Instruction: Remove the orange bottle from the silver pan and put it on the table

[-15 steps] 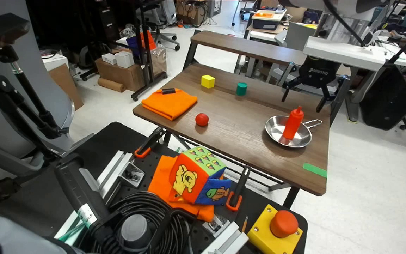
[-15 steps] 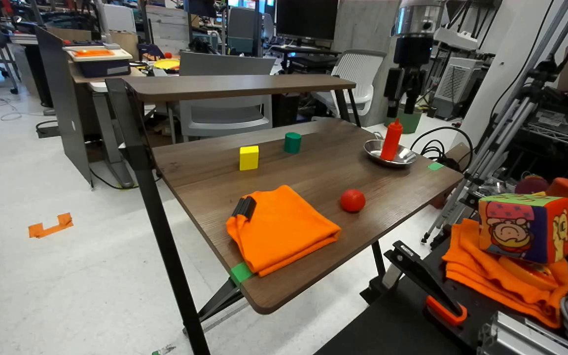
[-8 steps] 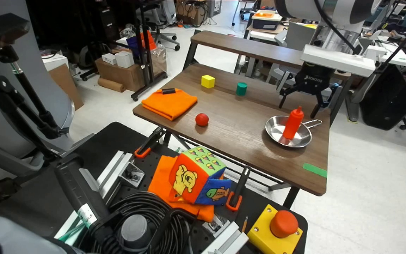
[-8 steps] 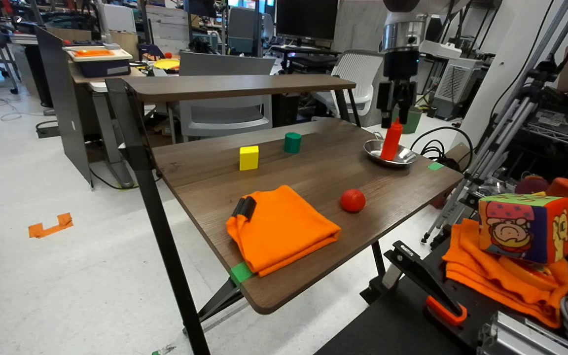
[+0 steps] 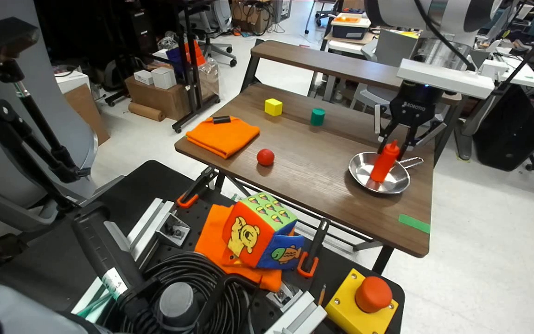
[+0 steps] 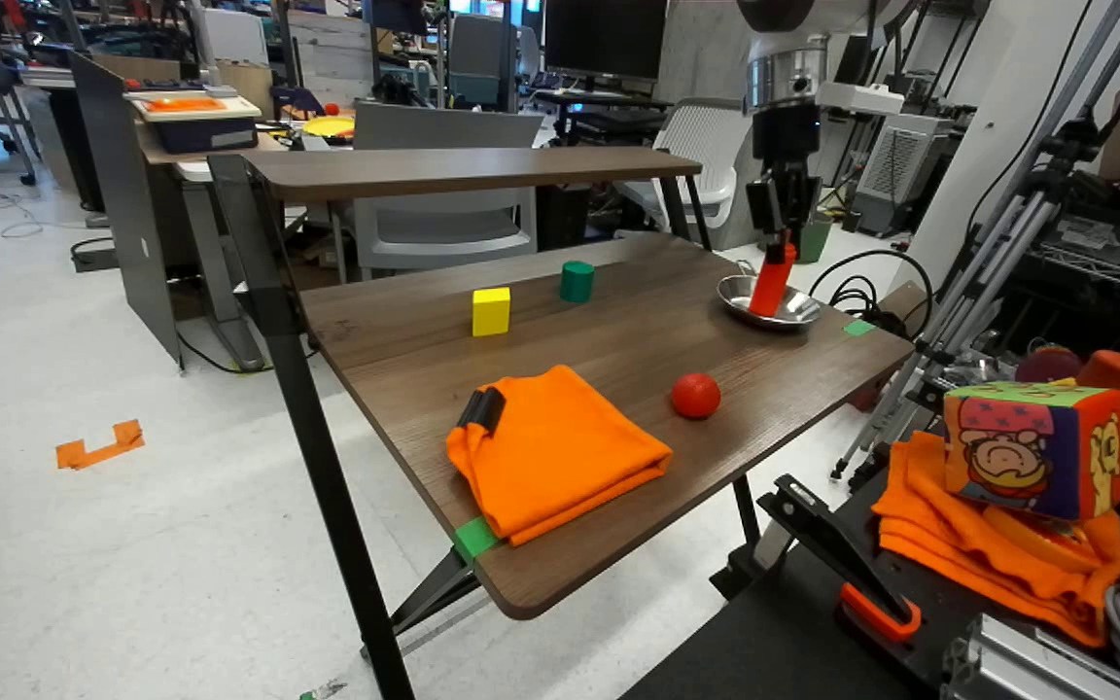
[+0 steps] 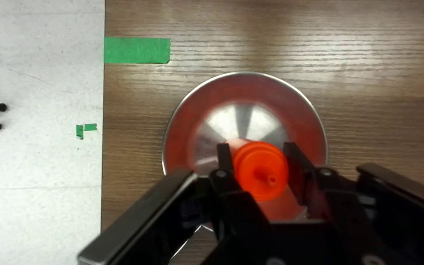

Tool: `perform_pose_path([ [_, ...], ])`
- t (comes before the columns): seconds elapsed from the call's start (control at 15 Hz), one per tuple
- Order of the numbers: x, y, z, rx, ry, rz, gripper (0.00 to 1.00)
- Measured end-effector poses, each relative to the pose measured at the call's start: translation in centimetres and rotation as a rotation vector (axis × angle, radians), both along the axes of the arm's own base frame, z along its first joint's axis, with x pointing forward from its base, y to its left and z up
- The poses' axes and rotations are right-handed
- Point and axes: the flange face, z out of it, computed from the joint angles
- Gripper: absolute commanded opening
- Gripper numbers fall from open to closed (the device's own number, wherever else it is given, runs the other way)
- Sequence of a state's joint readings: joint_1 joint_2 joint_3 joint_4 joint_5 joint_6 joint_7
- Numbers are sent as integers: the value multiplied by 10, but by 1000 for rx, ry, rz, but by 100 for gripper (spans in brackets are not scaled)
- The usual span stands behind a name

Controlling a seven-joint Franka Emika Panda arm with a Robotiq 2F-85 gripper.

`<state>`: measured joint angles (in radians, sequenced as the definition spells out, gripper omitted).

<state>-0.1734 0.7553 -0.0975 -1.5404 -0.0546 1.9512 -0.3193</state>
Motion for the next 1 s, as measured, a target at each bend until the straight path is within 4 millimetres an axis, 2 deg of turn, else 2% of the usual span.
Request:
perform_pose_path([
  [0.27, 5, -11, 19, -5, 8, -33, 13],
  [0.73, 33, -24, 92, 0, -68, -102, 13],
  [0.87, 45, -20, 104, 14, -86, -118, 13],
  [1.0, 57, -13, 104, 35, -98, -131, 13],
])
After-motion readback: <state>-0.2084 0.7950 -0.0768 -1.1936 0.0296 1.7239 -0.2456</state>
